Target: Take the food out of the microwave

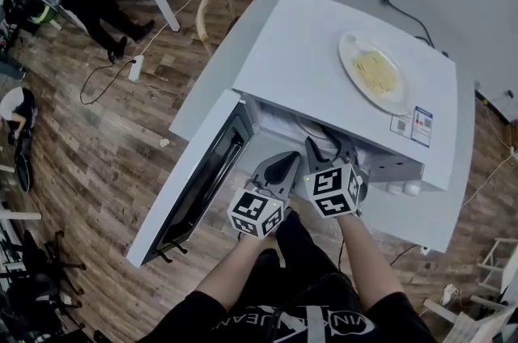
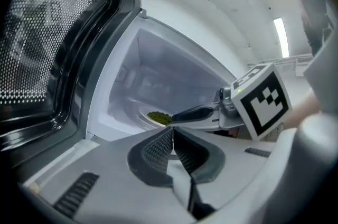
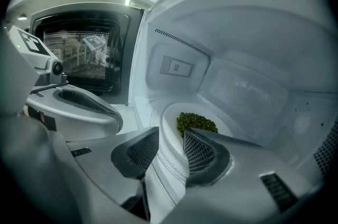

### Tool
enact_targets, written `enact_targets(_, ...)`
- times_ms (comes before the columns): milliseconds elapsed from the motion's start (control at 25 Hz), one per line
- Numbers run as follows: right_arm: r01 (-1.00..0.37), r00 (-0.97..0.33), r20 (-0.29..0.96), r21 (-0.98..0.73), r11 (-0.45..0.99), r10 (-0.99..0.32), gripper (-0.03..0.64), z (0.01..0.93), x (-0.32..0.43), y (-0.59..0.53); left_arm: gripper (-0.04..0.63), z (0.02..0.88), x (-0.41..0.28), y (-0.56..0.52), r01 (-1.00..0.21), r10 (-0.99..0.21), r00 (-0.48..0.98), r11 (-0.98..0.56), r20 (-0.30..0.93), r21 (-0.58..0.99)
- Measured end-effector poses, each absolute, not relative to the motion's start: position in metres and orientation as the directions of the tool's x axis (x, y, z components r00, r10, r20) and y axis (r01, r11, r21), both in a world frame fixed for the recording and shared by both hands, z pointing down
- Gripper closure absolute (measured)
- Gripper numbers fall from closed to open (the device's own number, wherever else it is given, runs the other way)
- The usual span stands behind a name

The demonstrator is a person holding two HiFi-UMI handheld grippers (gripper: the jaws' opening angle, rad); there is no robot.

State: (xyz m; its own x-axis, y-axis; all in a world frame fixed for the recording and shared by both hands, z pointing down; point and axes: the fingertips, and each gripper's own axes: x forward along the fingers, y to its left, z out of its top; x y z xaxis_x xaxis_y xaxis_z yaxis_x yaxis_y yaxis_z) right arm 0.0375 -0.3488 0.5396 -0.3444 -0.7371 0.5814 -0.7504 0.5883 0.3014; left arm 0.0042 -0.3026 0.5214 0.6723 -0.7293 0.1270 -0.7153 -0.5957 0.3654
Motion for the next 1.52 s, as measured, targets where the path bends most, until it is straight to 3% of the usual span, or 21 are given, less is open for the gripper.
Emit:
enact_targets(280,-0.727,-0.361,0.580,0.316,0.610,-0.730,0.493,0.543,0.033,-0.358,0.584,0.522,0.002,-0.304,-0.717,-0.733,0.668,-0.588,0.129,0.374)
enact_targets(360,-0.719,-0.364,0.575,0.326,0.614,-0.732,0.535,0.543,0.032,-0.357,0.584,0.523,0.000,-0.305,-0.721,-0.735,0.664,-0.583,0.134,0.374)
enact_targets(480,-0.722,-0.380,0.555,0.321,0.613,-0.740,0.545,0.541,0.030,-0.353,0.584,0.525,-0.002,-0.307,-0.726,-0.738,0.657,-0.565,0.151,0.392)
enact_targets(840,-0.724,-0.431,0.513,0.294,0.624,-0.742,0.549,0.539,0.028,-0.318,0.581,0.524,0.000,-0.316,-0.620,-0.720,0.684,-0.486,0.120,0.616)
enact_targets(880,-0.724,-0.437,0.509,0.291,0.625,-0.742,0.549,0.538,0.029,-0.315,0.568,0.524,0.001,-0.316,-0.606,-0.717,0.687,-0.475,0.119,0.638)
enact_targets(960,-0.725,-0.446,0.501,0.283,0.628,-0.742,0.548,0.537,0.029,-0.309,0.462,0.527,0.003,-0.314,-0.585,-0.707,0.696,-0.456,0.126,0.671)
enact_targets(1520,-0.717,-0.489,0.473,0.261,0.647,-0.733,0.549,0.532,0.027,-0.285,0.459,0.535,0.009,-0.307,-0.398,-0.705,0.707,-0.318,0.066,0.860)
